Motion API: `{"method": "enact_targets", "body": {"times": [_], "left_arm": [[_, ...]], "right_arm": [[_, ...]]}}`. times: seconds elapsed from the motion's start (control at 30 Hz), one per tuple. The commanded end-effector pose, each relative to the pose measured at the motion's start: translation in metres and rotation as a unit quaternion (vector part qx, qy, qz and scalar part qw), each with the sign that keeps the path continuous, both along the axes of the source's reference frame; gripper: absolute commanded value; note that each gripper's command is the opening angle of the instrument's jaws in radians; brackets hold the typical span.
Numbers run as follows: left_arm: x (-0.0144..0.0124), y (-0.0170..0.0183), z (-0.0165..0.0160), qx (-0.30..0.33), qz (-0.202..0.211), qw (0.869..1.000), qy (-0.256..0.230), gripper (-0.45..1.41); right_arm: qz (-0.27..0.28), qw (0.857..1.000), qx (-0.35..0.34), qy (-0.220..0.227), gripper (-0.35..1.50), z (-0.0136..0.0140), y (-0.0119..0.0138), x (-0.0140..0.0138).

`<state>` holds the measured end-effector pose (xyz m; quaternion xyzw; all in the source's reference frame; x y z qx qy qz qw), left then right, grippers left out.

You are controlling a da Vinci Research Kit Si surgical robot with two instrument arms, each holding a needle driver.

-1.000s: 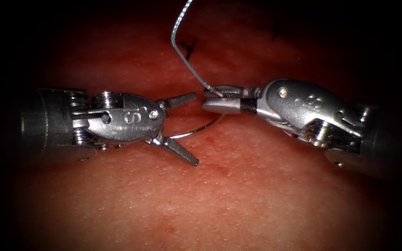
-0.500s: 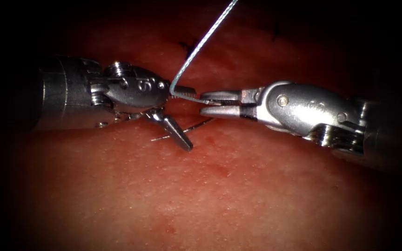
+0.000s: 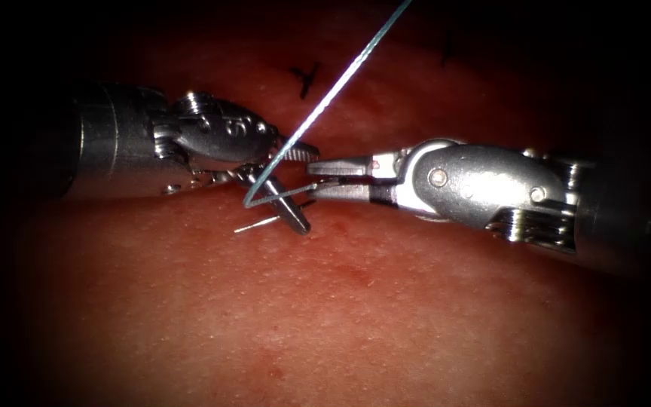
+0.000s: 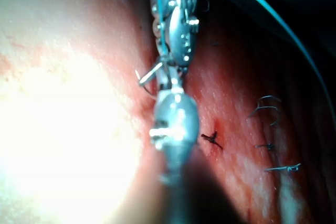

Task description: Wound Closure

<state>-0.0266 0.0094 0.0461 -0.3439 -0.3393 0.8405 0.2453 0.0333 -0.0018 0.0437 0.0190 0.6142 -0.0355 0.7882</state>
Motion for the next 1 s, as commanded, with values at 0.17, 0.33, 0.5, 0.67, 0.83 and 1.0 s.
{"method": "enact_targets", "body": {"times": [0.17,0.33,0.5,0.67,0.83,1.0], "left_arm": [[-0.0005,-0.0007,0.0012,0.006,0.02,1.0,0.021,0.51],[-0.0003,-0.001,0.0015,0.008,0.026,0.999,0.021,0.29],[-0.0004,-0.001,0.0015,0.007,0.029,0.999,0.018,0.02],[-0.0006,-0.0005,0.0019,0.019,0.018,1.0,0.017,-0.45],[-0.0007,-0.0002,0.0025,0.023,0.005,1.0,0.001,-0.45],[-0.0007,-0.0003,0.0023,0.023,-0.012,1.0,-0.009,-0.45]], "right_arm": [[-0.002,1.0,-0.006,0.002,-0.35,-0.0001,0.0006,0.0008],[-0.002,1.0,-0.006,0.003,-0.35,-0.0001,0.0006,0.0009],[-0.004,1.0,-0.007,0.002,-0.35,-0.0001,0.0005,0.0009],[-0.004,1.0,-0.007,0.002,-0.35,-0.0002,0.0005,0.0009],[-0.009,1.0,-0.006,-0.001,-0.35,-0.0002,0.0005,0.0009],[0.003,1.0,0.026,-0.001,0.73,0.0,0.001,0.0009]]}}
